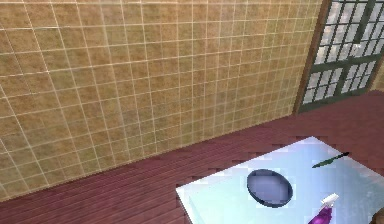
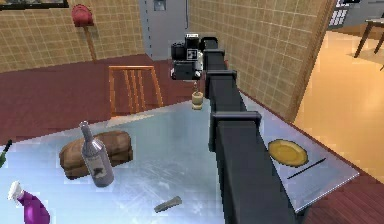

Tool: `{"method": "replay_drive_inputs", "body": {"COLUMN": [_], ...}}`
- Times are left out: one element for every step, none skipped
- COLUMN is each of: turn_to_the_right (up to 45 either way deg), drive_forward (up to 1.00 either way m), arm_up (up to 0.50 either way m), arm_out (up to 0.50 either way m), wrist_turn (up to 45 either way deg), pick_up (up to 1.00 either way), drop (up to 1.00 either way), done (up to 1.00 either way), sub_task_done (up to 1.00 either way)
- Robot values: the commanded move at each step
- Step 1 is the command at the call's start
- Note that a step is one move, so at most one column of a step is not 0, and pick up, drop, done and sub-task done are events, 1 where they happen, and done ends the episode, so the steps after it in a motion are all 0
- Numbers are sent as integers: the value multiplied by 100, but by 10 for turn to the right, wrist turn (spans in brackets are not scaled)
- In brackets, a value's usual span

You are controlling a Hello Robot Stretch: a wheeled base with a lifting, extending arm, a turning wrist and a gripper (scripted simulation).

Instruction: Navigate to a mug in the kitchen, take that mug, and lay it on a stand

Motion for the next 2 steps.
{"method": "replay_drive_inputs", "body": {"turn_to_the_right": [0, 0], "drive_forward": [0, 0], "arm_up": [0, 0], "arm_out": [0, 0], "wrist_turn": [-450, -450], "pick_up": [0, 0], "drop": [0, 0], "done": [0, 0], "sub_task_done": [0, 0]}}
